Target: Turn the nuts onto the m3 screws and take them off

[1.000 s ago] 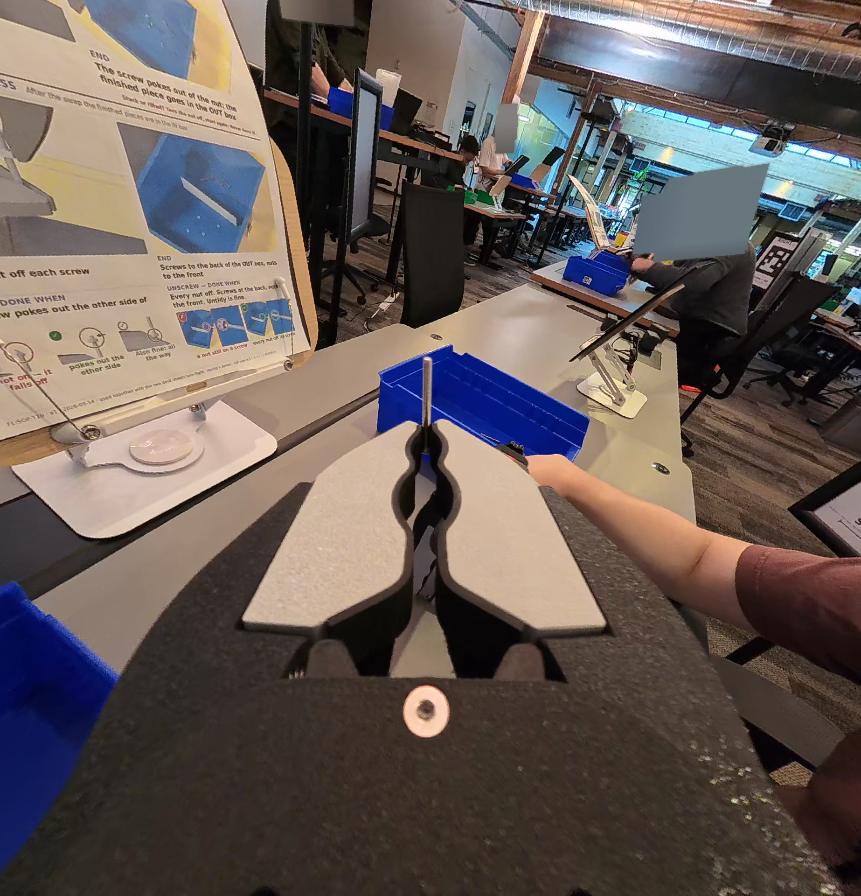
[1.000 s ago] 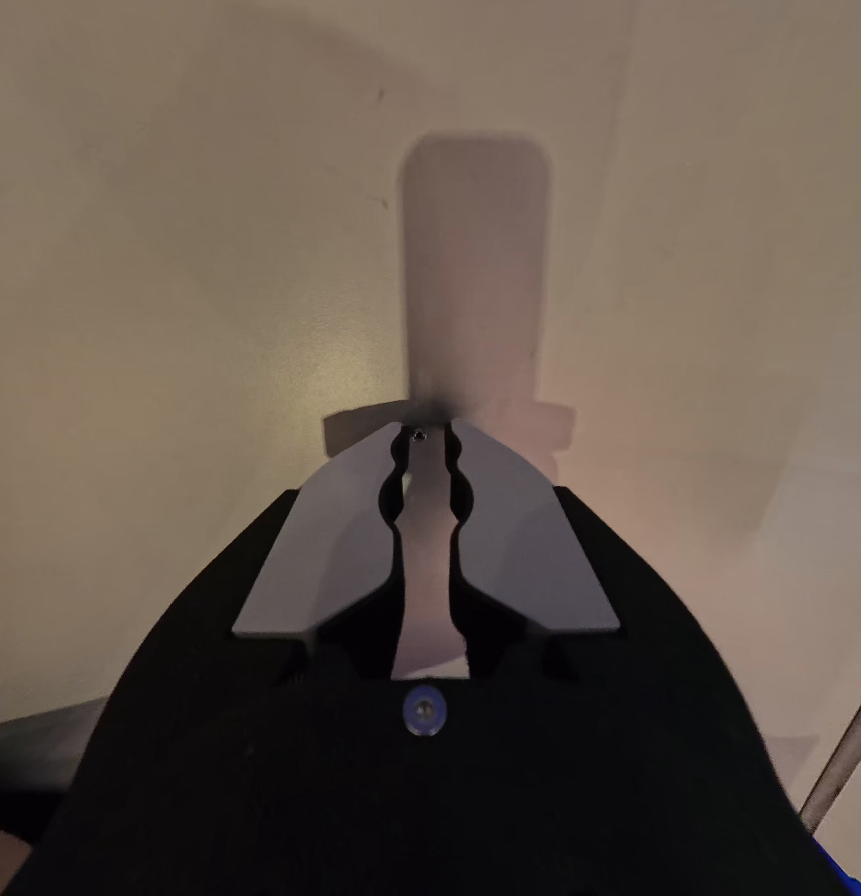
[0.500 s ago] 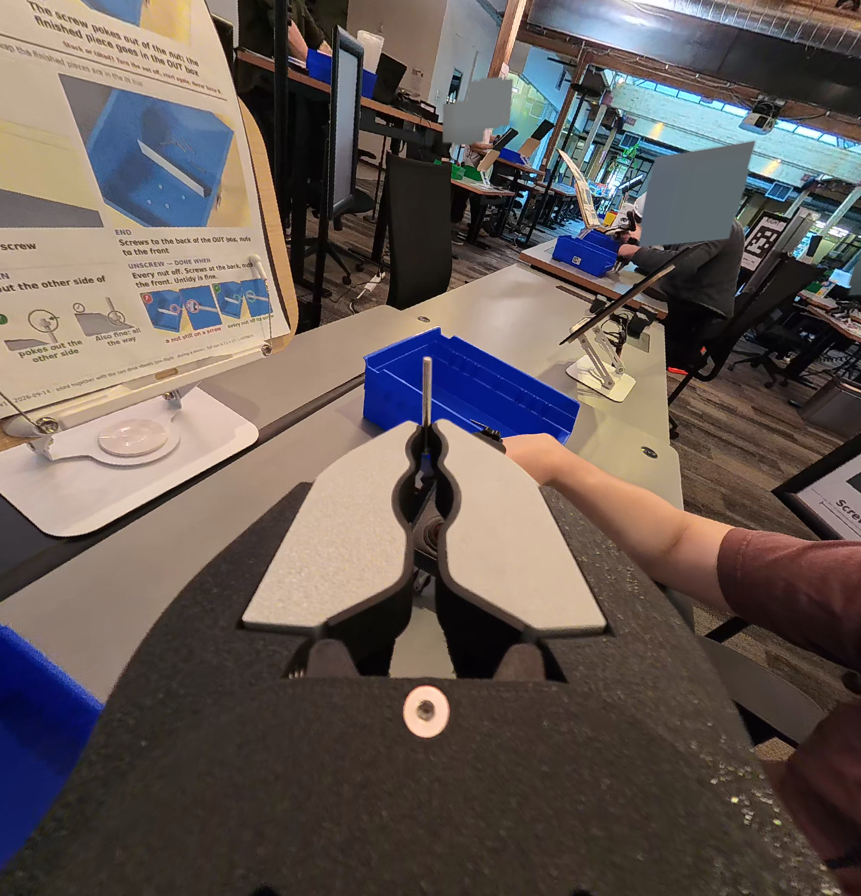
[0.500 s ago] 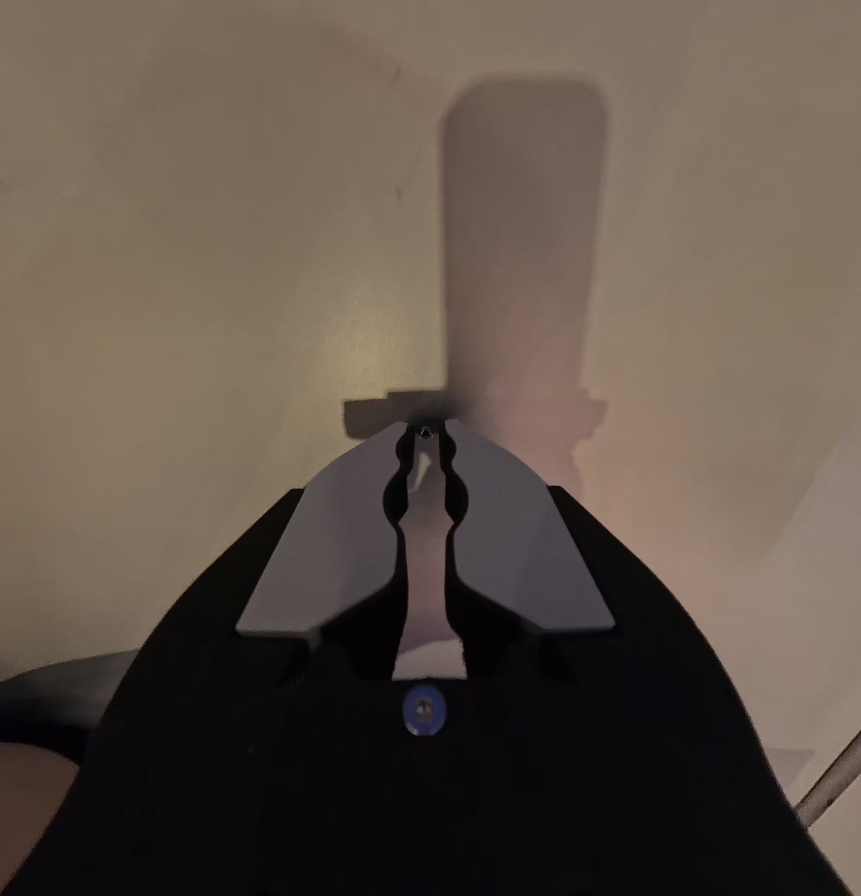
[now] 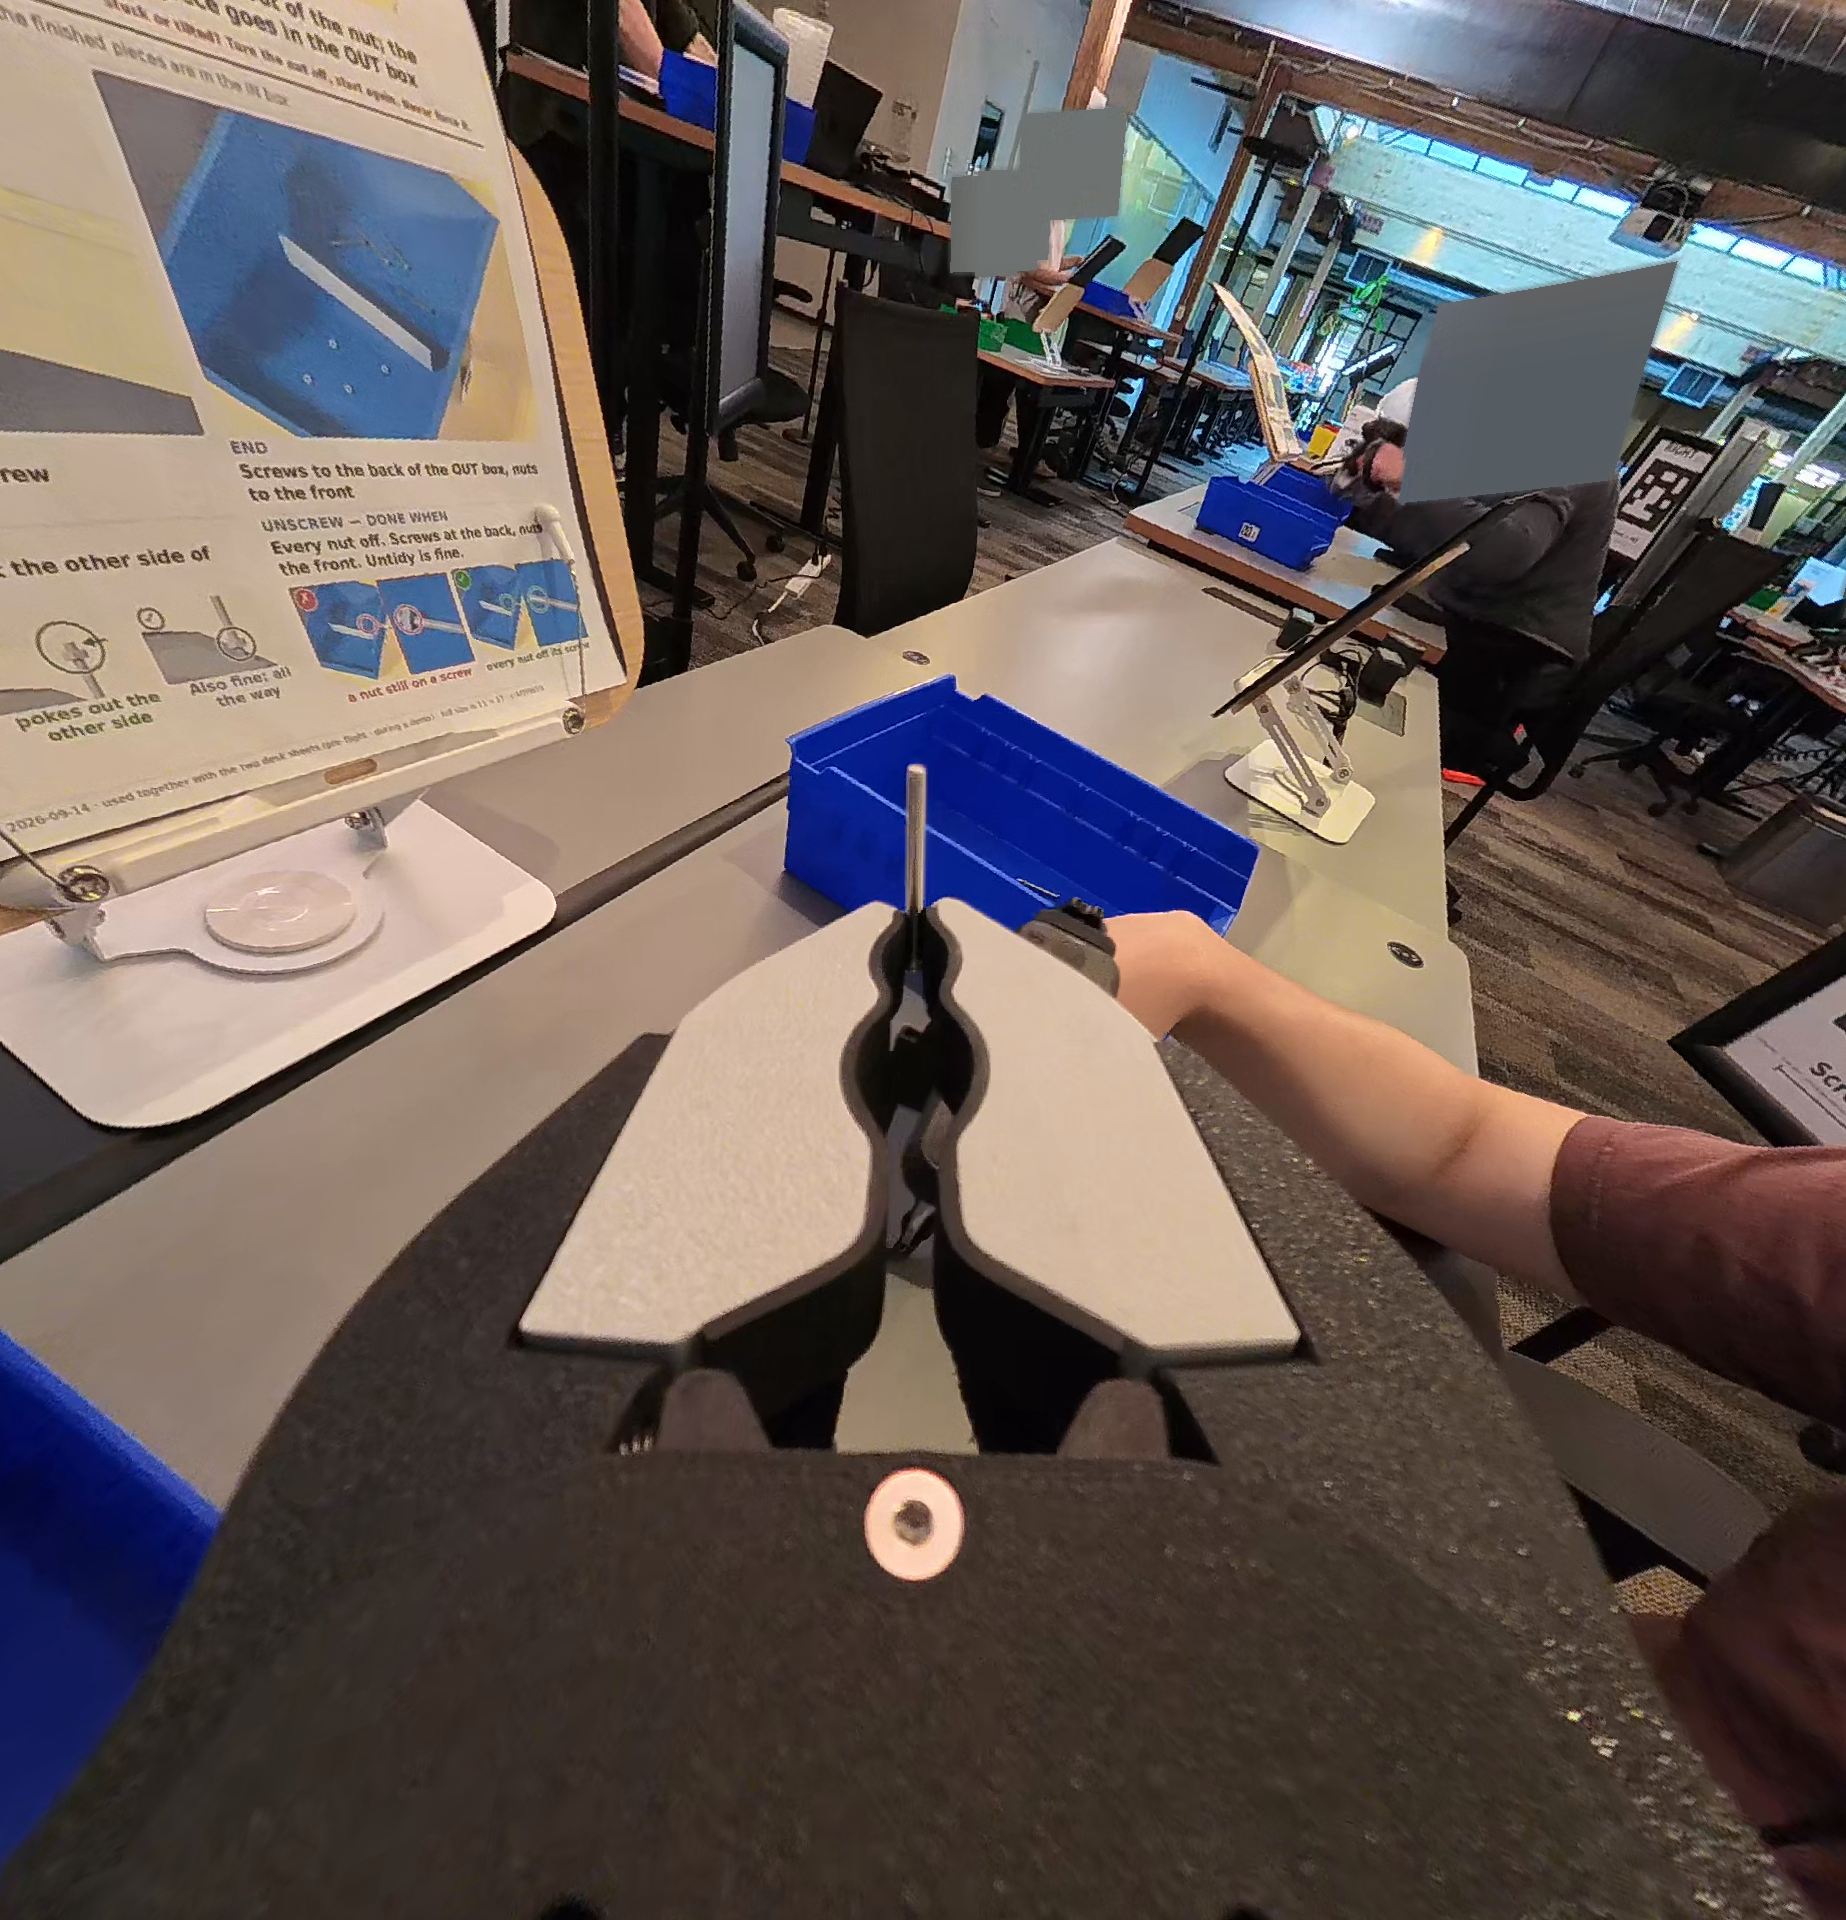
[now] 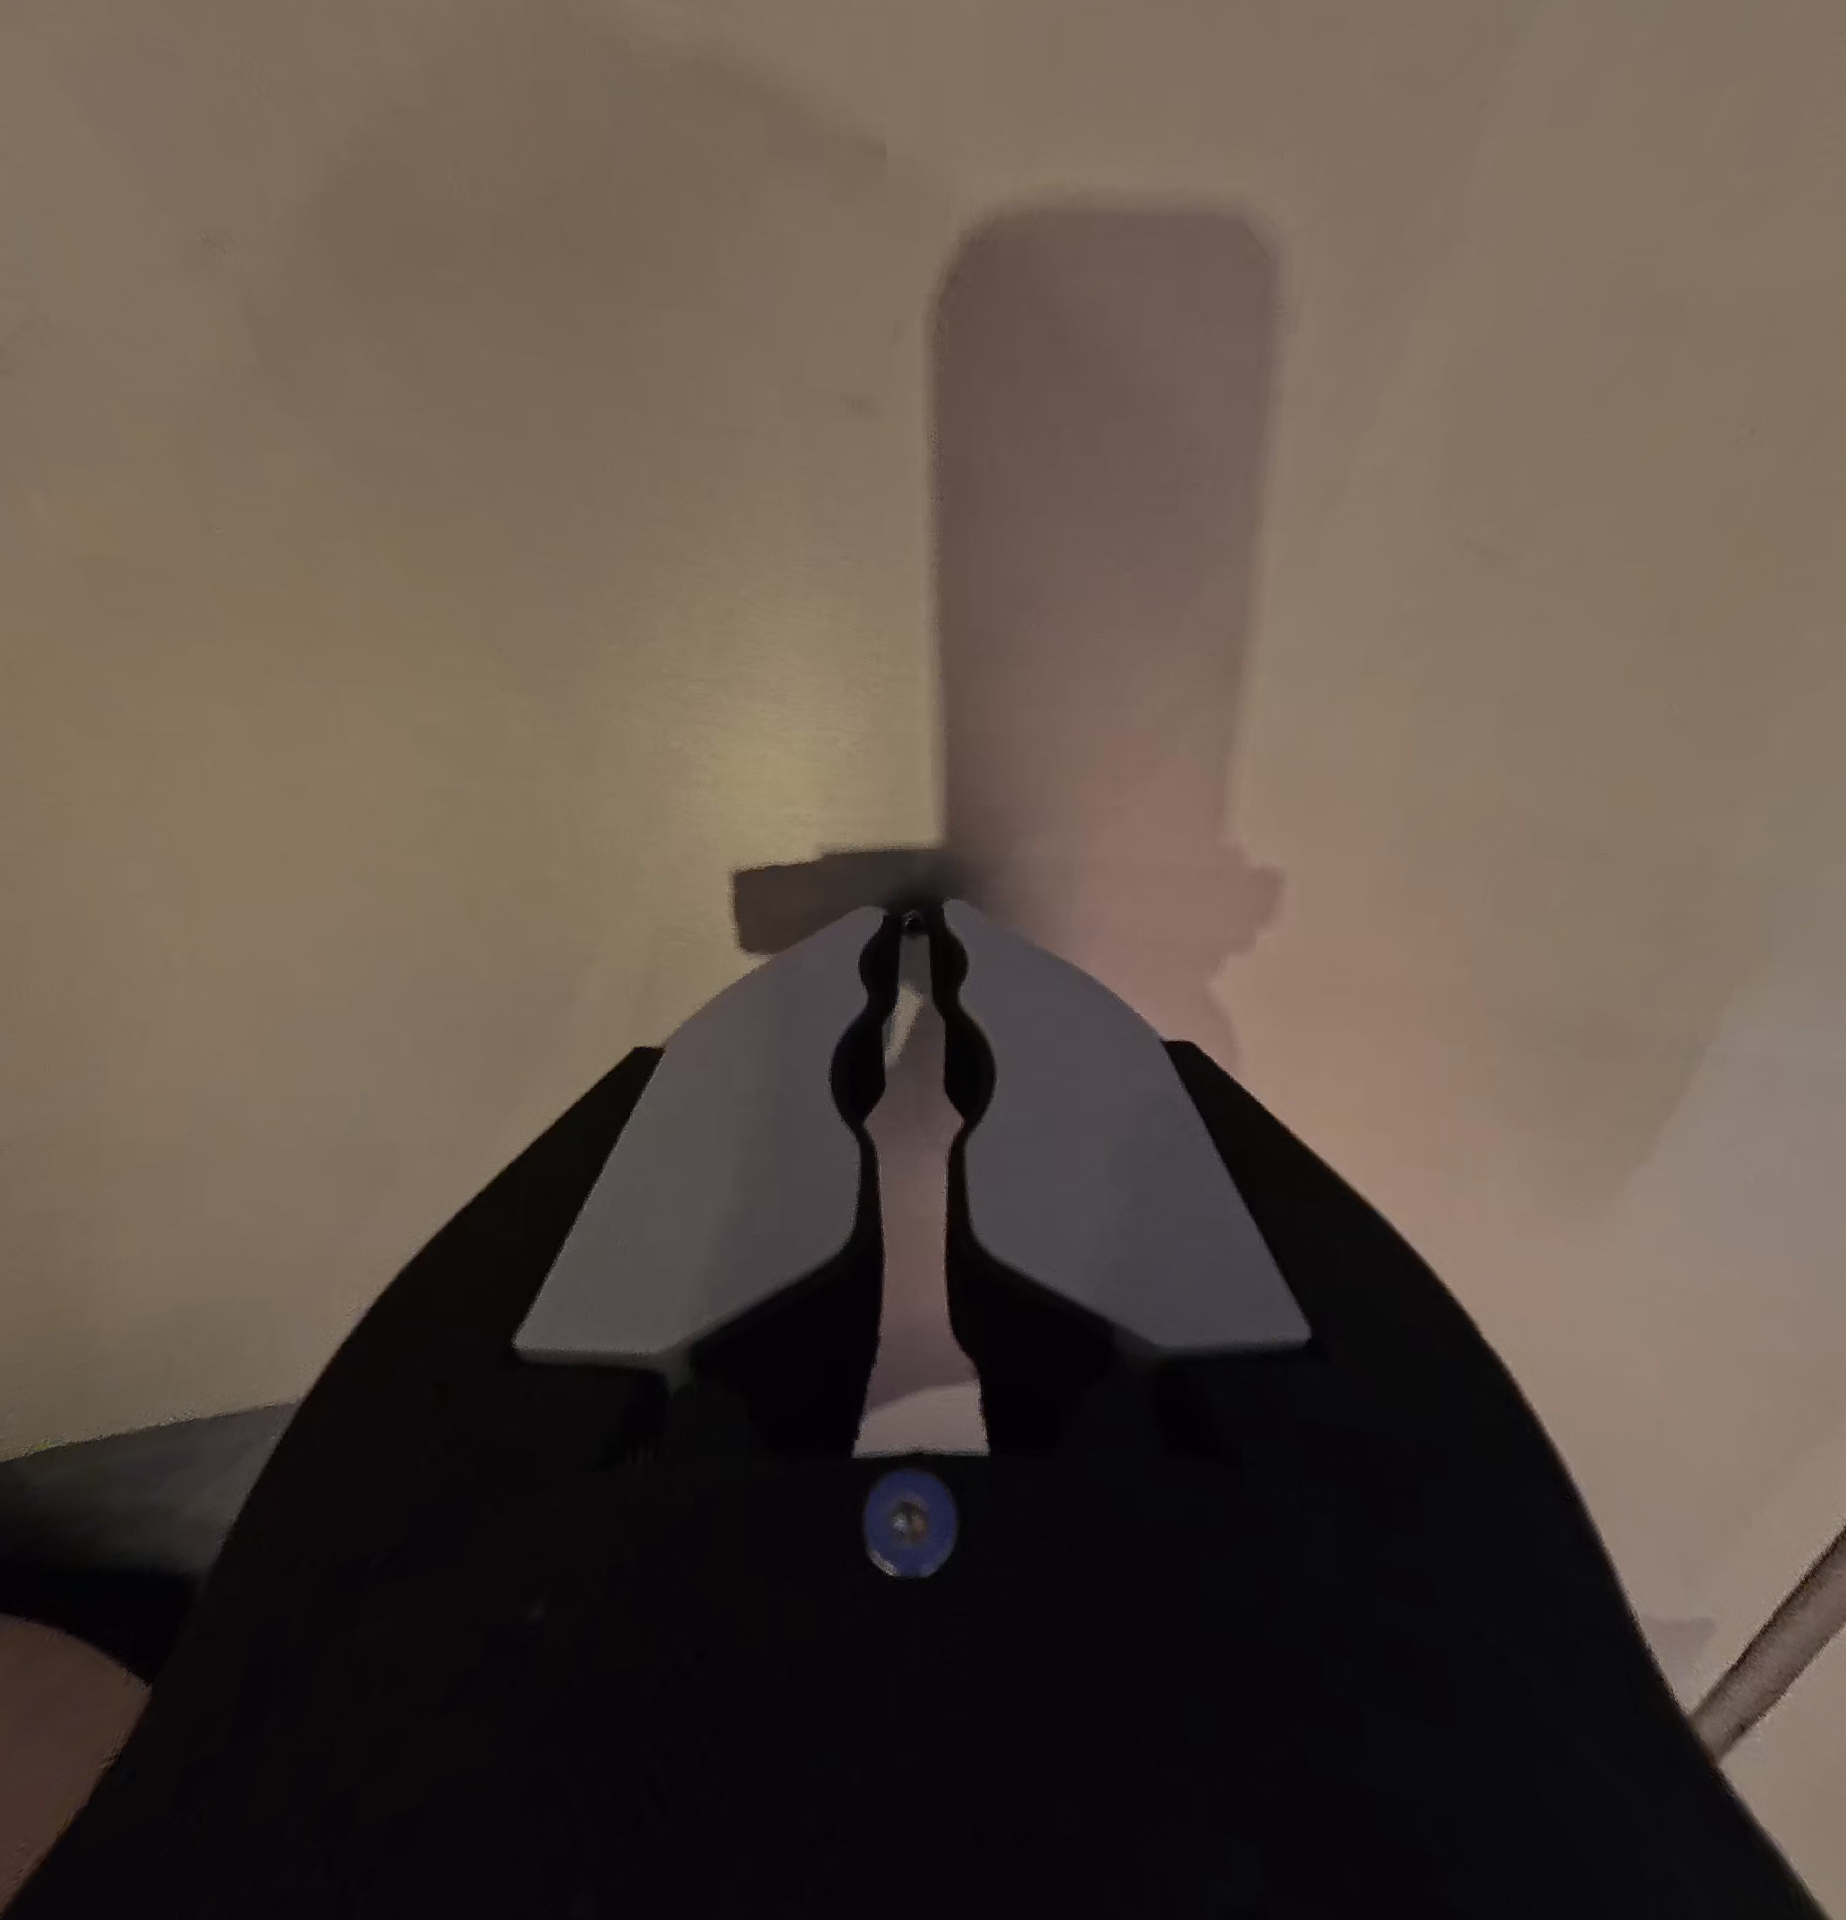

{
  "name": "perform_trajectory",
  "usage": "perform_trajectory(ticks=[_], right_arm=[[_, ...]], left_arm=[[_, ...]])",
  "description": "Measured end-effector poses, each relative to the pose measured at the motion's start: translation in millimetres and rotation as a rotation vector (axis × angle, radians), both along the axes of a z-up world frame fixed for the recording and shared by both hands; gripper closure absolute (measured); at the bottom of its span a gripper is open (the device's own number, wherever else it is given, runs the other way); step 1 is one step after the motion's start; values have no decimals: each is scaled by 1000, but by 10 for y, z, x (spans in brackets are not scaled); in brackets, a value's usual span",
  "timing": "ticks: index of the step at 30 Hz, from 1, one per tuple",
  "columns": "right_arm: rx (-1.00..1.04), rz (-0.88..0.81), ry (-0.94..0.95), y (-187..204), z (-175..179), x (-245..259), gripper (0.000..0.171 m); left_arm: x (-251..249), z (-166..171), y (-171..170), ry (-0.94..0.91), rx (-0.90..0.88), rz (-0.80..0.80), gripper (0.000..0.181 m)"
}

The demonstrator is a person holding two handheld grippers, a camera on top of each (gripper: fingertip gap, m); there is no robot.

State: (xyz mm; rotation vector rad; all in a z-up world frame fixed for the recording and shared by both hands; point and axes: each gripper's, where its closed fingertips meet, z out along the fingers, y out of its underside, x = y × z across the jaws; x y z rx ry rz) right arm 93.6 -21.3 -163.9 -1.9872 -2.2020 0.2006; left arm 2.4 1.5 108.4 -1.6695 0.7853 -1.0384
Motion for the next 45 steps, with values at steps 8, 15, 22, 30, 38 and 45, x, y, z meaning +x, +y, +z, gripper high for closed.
perform_trajectory(ticks=[8,15,22,30,38,45], right_arm=[[133,74,64,-63,373,-19,165],[211,116,360,-322,1270,19,165],[86,97,853,-516,2193,106,165],[3,-78,857,-250,2138,237,165],[18,-16,695,-306,1810,172,165],[18,4,666,-314,1732,160,165]], left_arm=[[-21,-191,149,50,-33,33,179],[286,-634,145,203,-79,-40,179],[763,-1044,-128,393,25,-201,179],[1024,-1241,-405,474,68,-323,179],[1019,-1316,-485,597,156,-335,179],[1034,-1319,-514,613,204,-348,179]])
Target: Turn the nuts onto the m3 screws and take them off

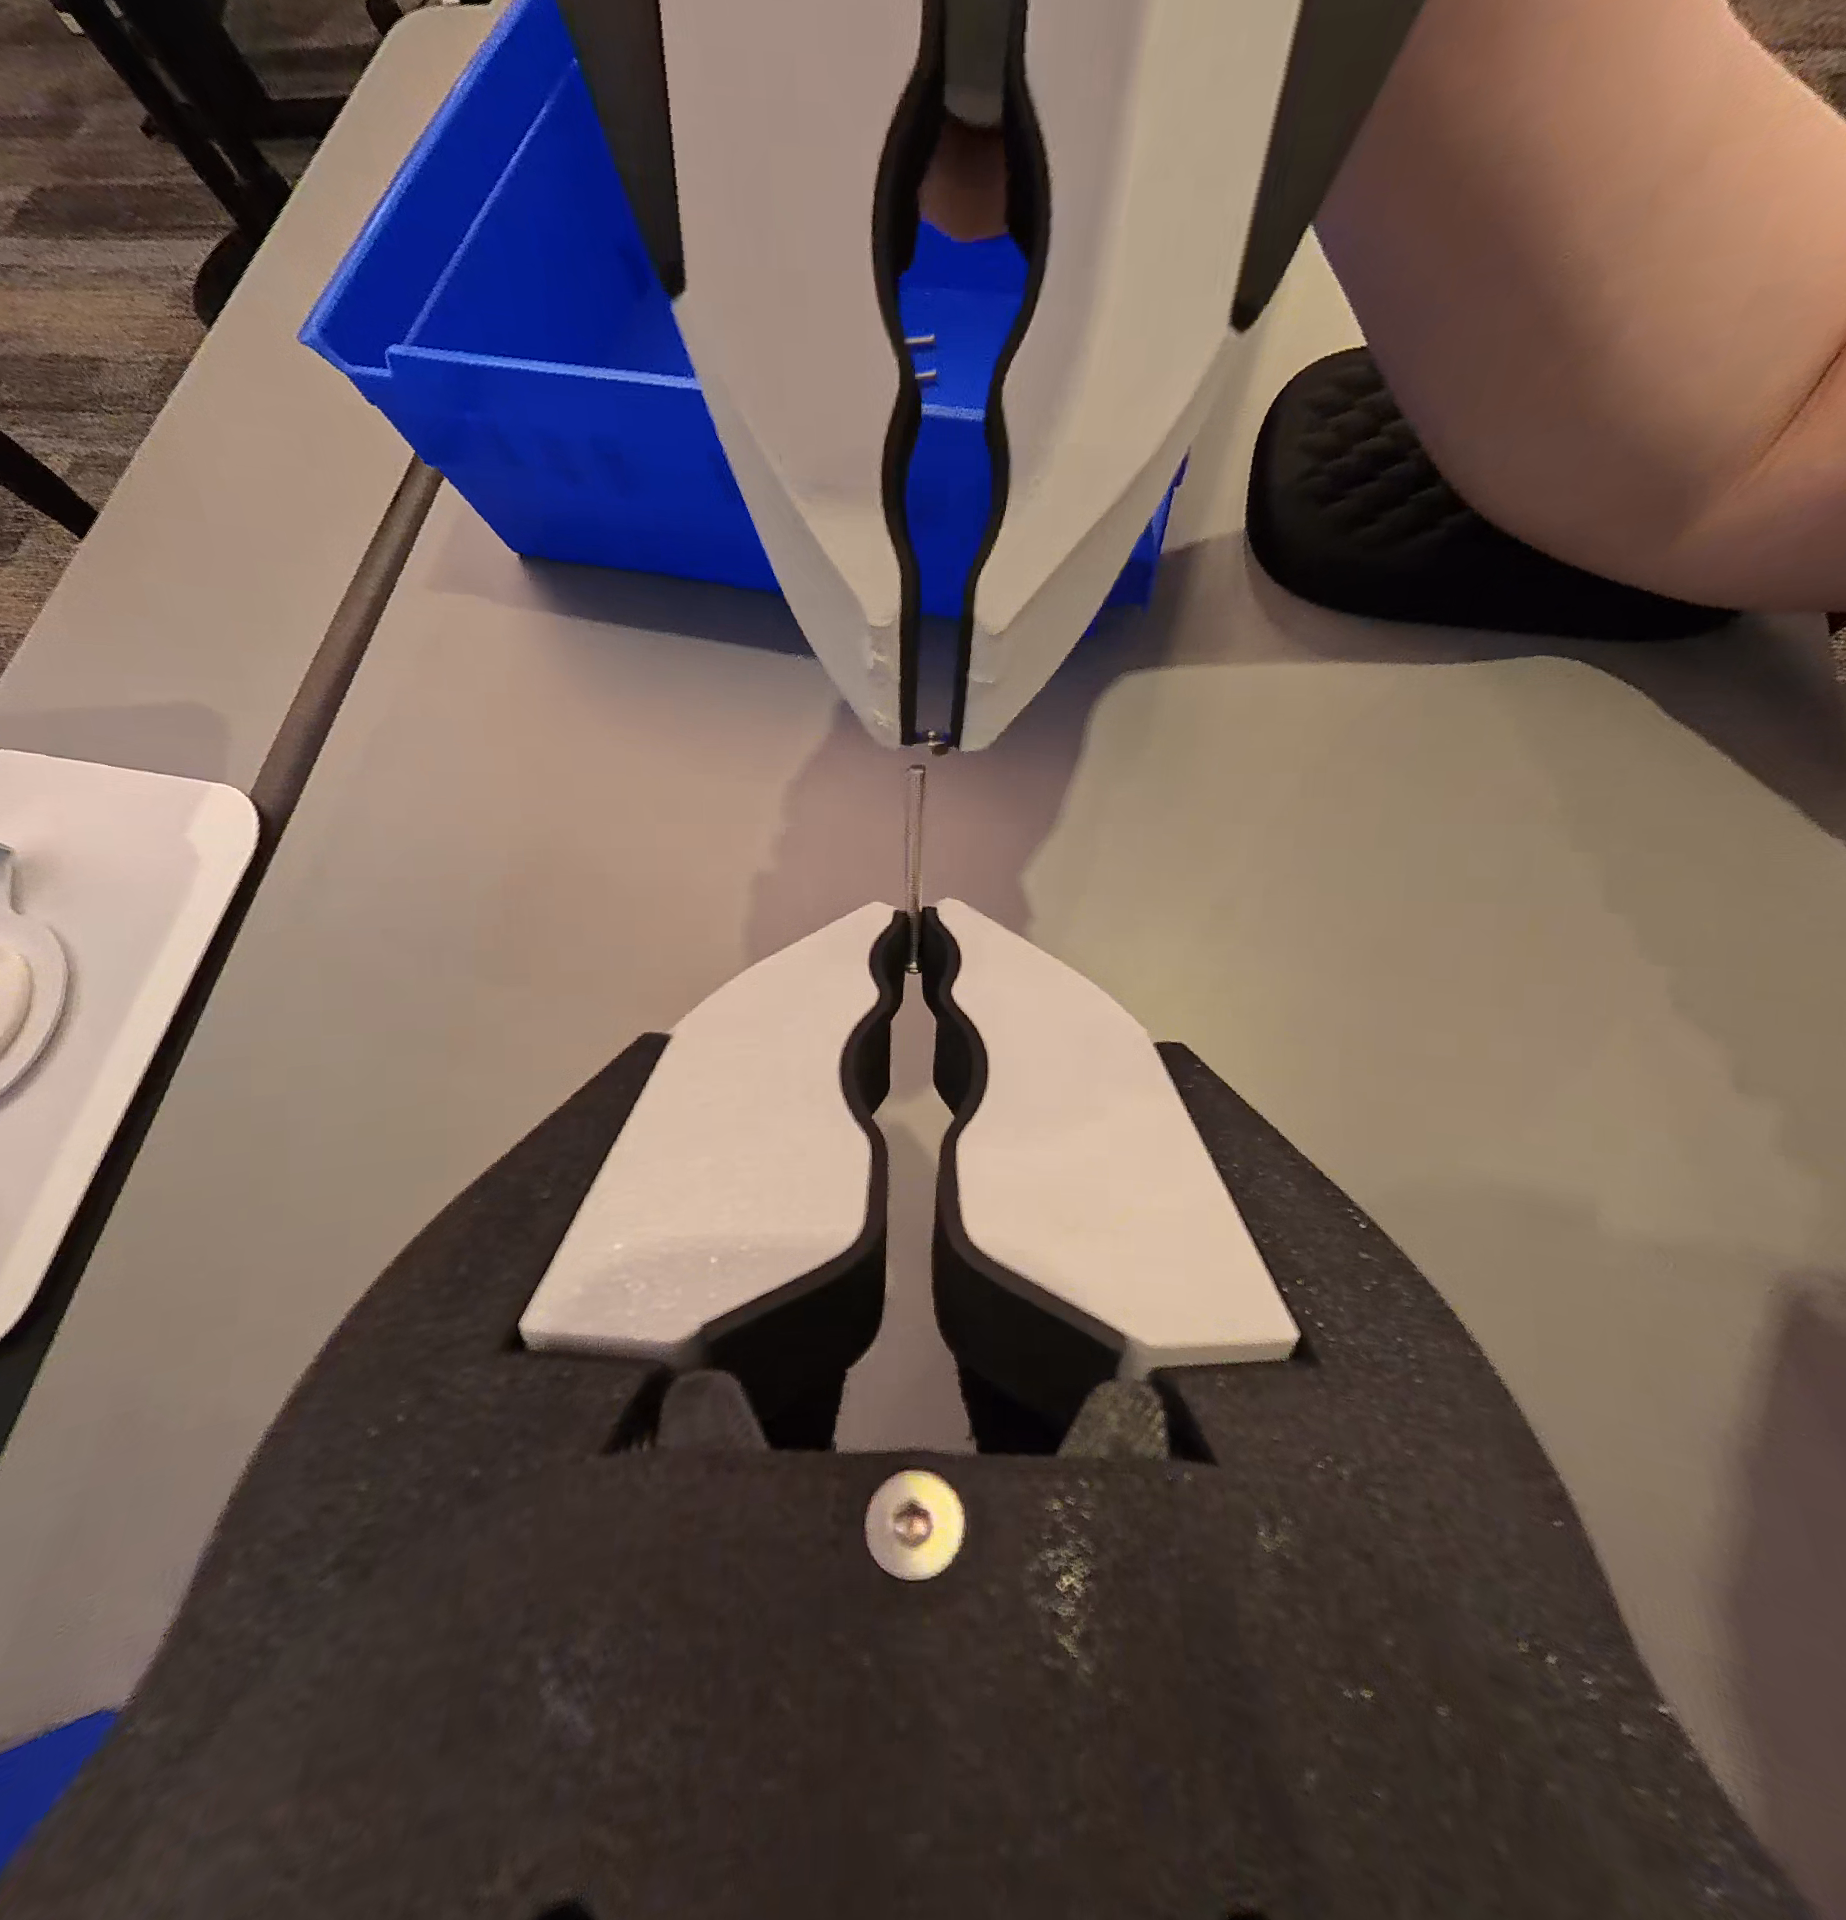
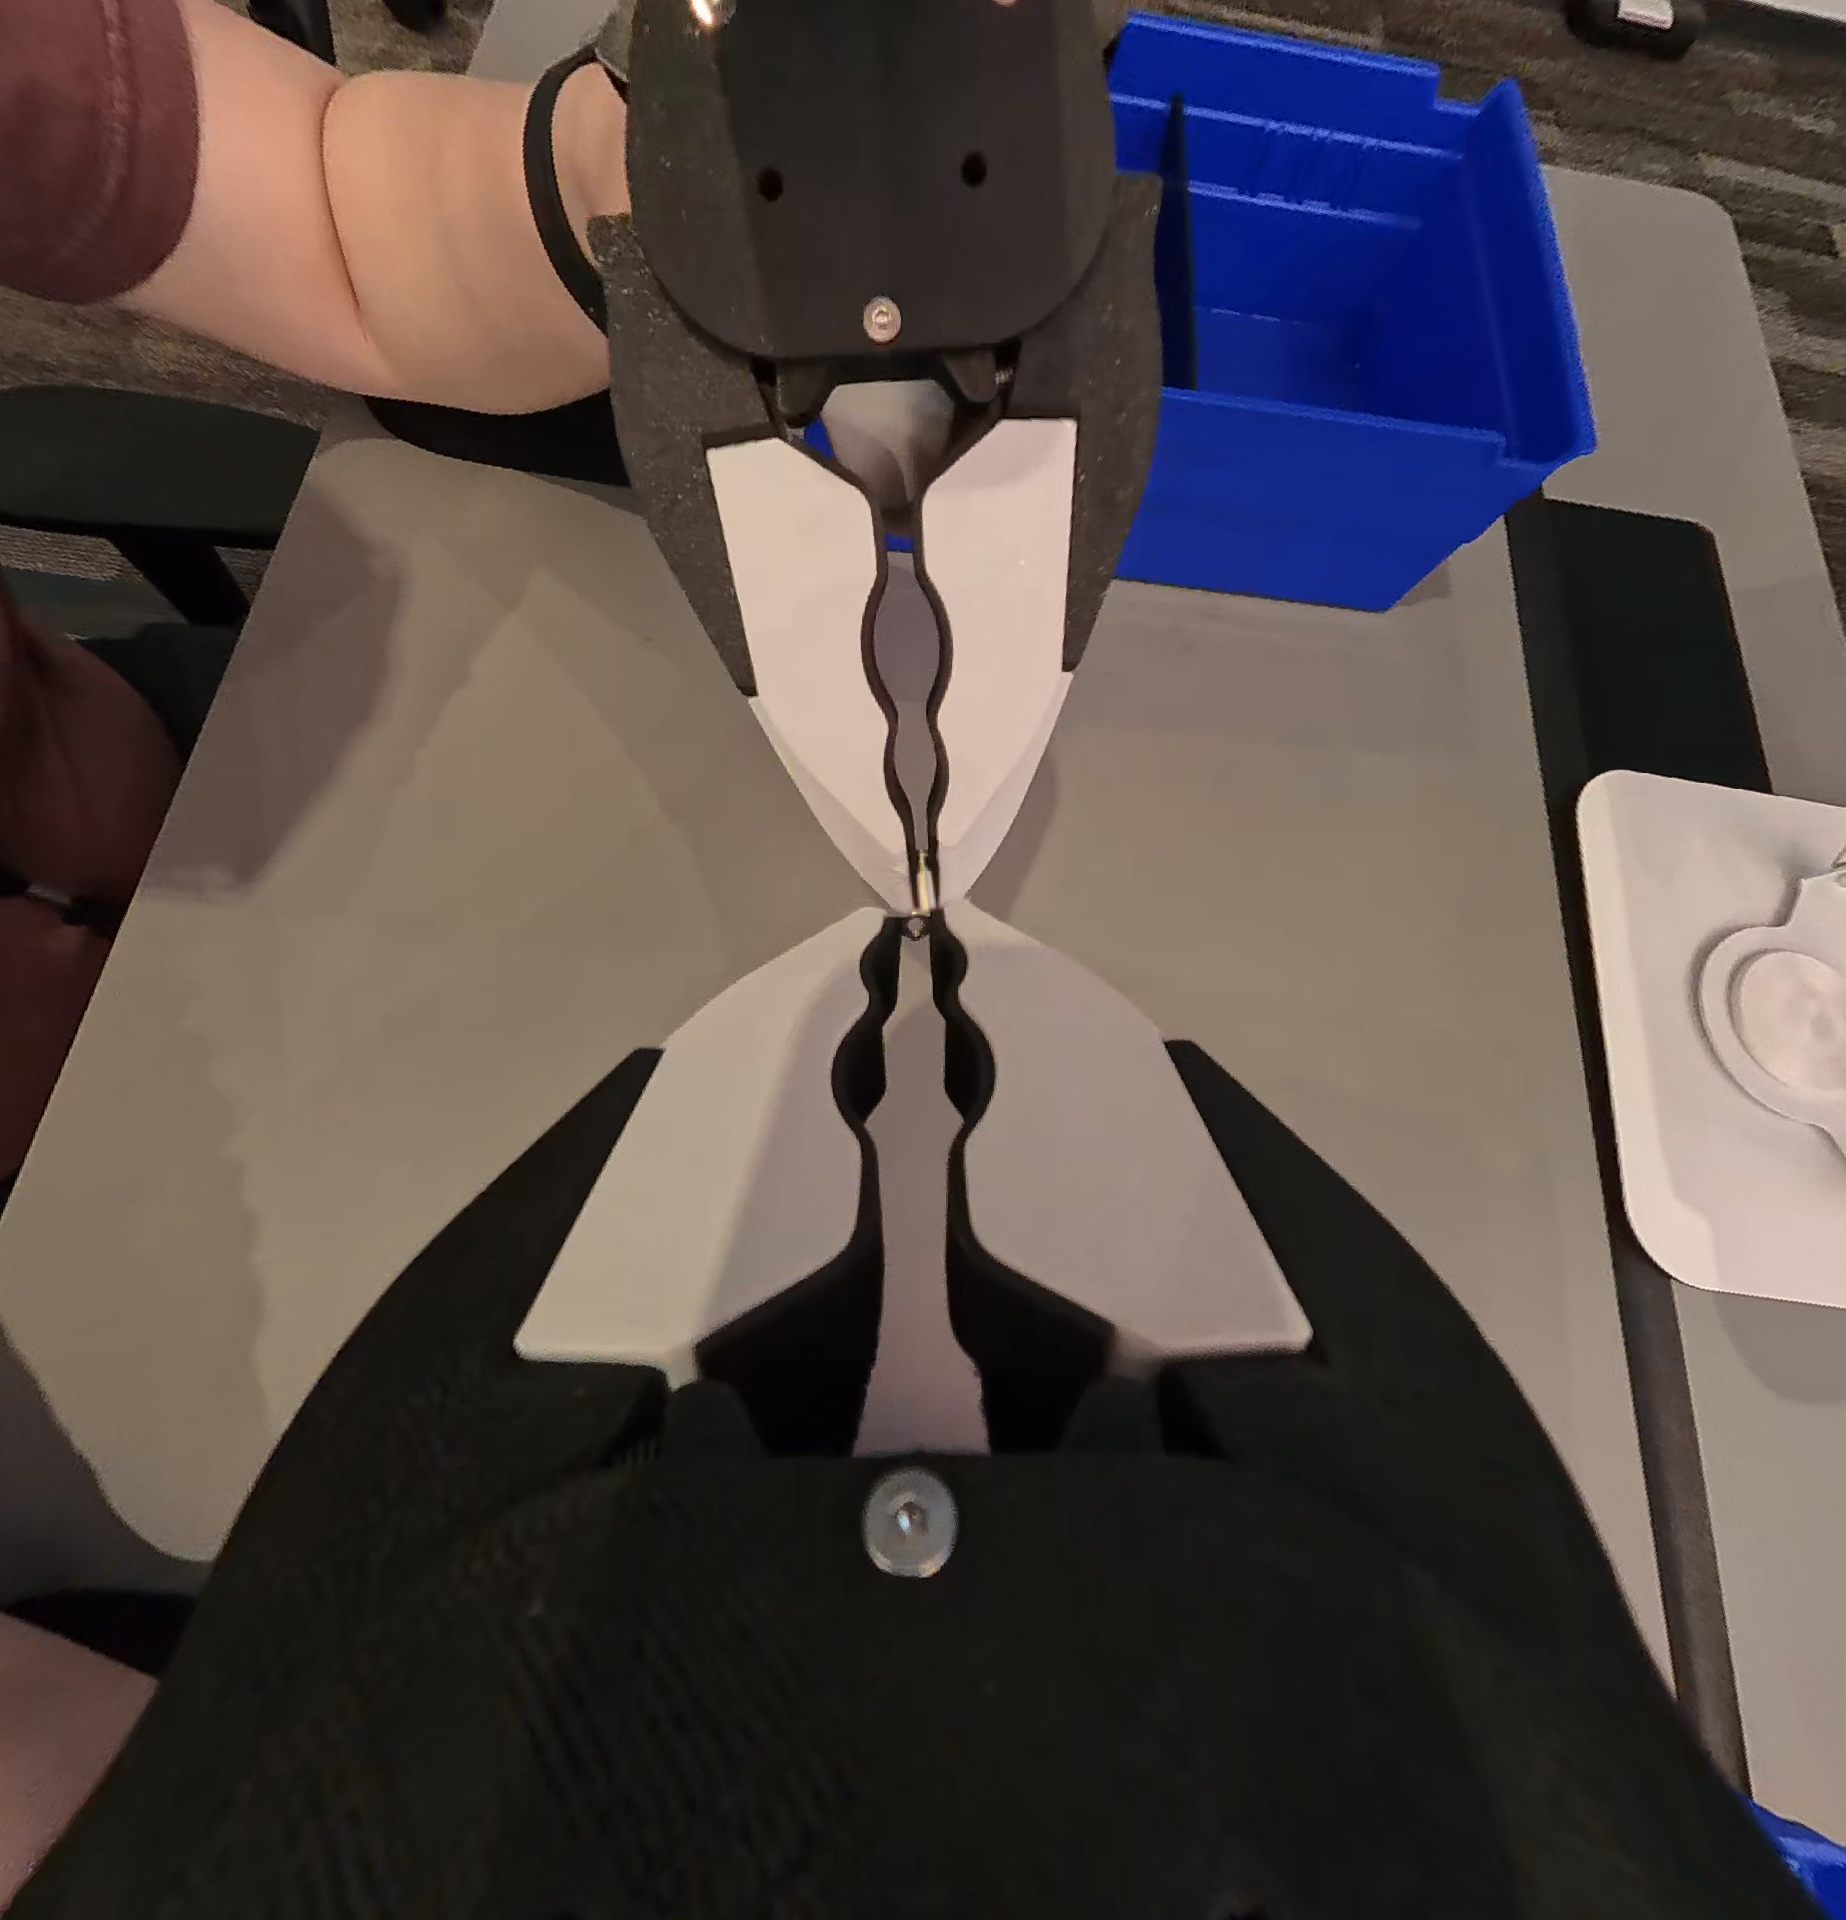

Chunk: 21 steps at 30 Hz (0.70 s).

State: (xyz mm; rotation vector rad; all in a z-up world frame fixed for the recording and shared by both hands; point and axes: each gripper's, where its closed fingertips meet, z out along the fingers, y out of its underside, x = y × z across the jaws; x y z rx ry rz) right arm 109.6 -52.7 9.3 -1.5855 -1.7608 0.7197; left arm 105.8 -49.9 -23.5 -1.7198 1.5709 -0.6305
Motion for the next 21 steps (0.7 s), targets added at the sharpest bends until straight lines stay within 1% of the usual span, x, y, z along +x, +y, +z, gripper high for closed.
perform_trajectory(ticks=[21], right_arm=[[34,26,13,-46,42,-13,165]], left_arm=[[42,55,-81,-45,-42,-31,179]])
